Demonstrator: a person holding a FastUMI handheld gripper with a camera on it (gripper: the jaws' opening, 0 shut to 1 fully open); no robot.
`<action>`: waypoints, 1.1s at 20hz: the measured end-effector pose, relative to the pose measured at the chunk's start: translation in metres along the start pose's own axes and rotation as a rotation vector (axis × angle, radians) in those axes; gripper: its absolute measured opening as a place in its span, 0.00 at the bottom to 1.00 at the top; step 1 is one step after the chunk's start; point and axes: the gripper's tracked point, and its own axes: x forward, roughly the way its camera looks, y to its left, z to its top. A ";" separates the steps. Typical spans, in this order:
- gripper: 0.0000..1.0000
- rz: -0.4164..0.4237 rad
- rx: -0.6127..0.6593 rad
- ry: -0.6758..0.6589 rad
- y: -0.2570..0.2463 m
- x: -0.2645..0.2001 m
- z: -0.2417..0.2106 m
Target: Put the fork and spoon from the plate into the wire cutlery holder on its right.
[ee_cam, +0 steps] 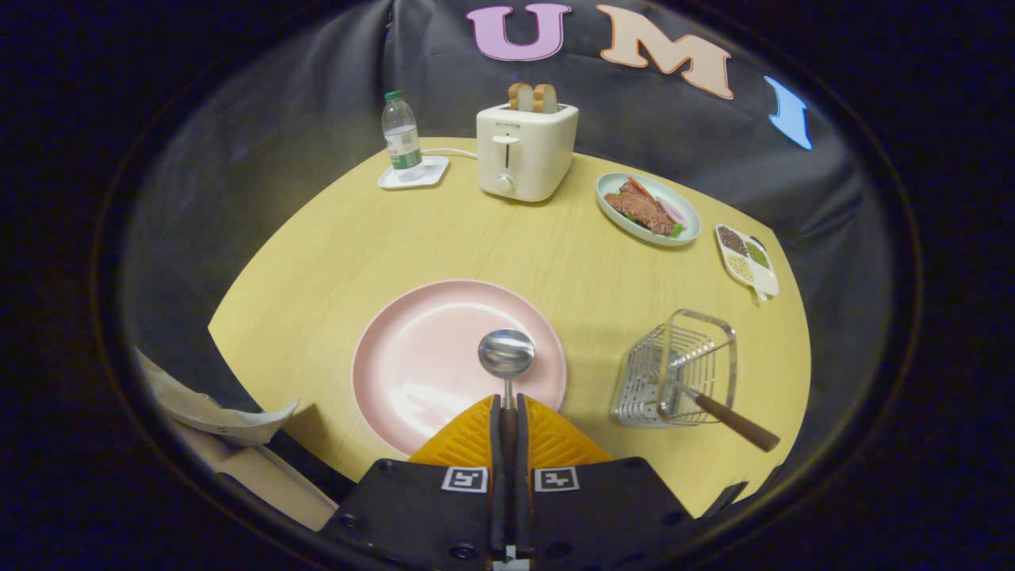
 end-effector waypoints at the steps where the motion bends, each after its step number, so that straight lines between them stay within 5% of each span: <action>1: 0.07 -0.002 -0.001 -0.001 -0.009 -0.006 0.004; 12: 0.07 -0.019 -0.001 0.036 -0.107 -0.051 0.021; 22: 0.09 -0.017 -0.005 0.204 -0.141 -0.024 -0.001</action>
